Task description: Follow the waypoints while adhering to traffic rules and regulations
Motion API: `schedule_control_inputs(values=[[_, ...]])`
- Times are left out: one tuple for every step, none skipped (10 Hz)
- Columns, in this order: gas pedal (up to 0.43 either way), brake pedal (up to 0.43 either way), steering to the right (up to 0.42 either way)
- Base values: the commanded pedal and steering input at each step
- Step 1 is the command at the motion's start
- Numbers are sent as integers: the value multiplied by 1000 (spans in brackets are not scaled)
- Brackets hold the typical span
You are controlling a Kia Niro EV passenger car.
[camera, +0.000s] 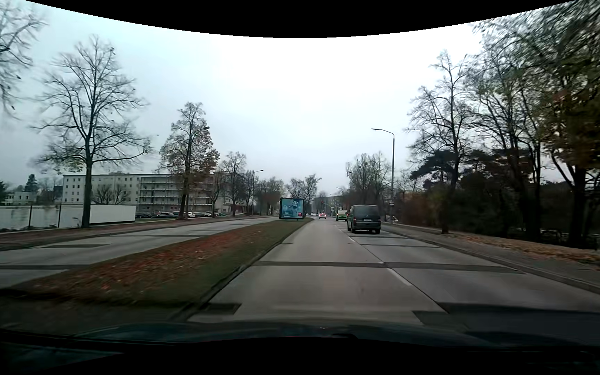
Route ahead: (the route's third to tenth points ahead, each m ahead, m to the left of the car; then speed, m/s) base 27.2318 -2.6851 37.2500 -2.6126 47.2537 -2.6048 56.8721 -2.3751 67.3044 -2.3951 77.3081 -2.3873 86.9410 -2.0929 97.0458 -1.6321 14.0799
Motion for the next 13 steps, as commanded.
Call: schedule_control_inputs(values=[[130, 0, 6], [118, 0, 7], [118, 0, 7], [118, 0, 8], [110, 0, 9], [110, 0, 9], [110, 0, 9], [110, 0, 7], [87, 0, 5], [79, 0, 2], [79, 0, -3], [67, 0, -3], [67, 0, -3]])
